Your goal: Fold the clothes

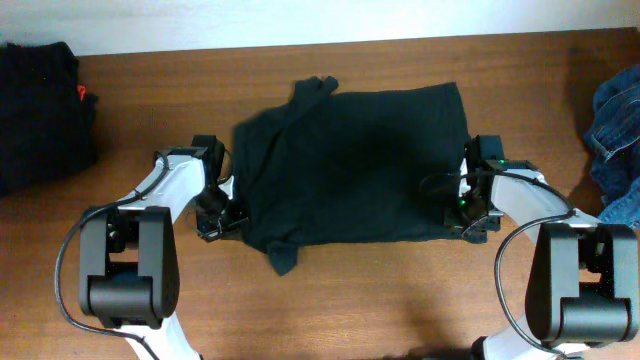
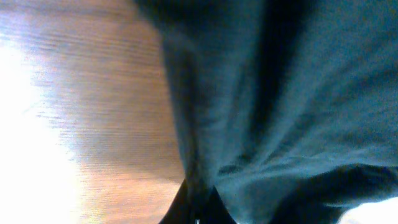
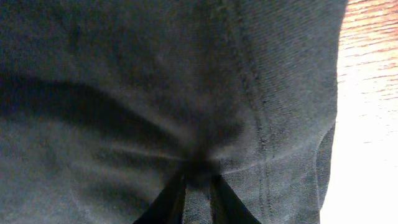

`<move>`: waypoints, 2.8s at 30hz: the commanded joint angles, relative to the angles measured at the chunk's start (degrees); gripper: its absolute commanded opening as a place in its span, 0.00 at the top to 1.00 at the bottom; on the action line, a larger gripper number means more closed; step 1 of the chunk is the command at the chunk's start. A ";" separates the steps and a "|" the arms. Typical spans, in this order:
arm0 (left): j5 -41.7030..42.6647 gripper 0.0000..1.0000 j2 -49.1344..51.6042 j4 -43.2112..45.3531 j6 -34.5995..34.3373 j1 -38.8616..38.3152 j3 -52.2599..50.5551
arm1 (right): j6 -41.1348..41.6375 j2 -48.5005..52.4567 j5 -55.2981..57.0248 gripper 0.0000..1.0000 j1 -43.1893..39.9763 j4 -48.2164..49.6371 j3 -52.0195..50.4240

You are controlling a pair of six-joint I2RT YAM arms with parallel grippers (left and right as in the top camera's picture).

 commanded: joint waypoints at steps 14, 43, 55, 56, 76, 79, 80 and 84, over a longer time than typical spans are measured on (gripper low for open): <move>-18.51 0.88 -3.02 -8.17 -0.13 0.00 10.93 | 0.46 0.66 -3.28 0.81 0.04 0.61 -1.49; -5.64 0.69 -3.52 -20.52 18.12 -20.04 13.16 | 0.46 0.66 -3.32 0.80 0.04 0.59 -1.49; -16.17 0.59 -28.06 -16.31 3.21 -20.41 12.70 | 0.46 0.66 -3.37 0.80 0.07 0.61 -1.49; -17.77 0.59 -32.72 -16.22 2.29 -20.41 12.44 | 0.46 0.66 -3.67 0.80 0.04 0.63 -1.49; -21.77 0.01 -60.46 12.94 4.87 -20.35 -31.26 | 0.44 0.66 -4.35 0.75 0.04 0.61 -1.49; -21.51 0.05 -56.24 15.80 5.57 -20.35 -31.30 | 0.44 0.66 -4.35 0.75 0.04 0.63 -1.49; -21.53 0.07 -54.86 16.44 5.81 -20.37 -31.30 | 0.44 0.66 -4.35 0.75 0.04 0.63 -1.49; -20.61 0.28 -46.03 19.76 5.99 -20.37 -31.30 | 0.44 0.66 -4.35 0.74 0.04 0.61 -1.49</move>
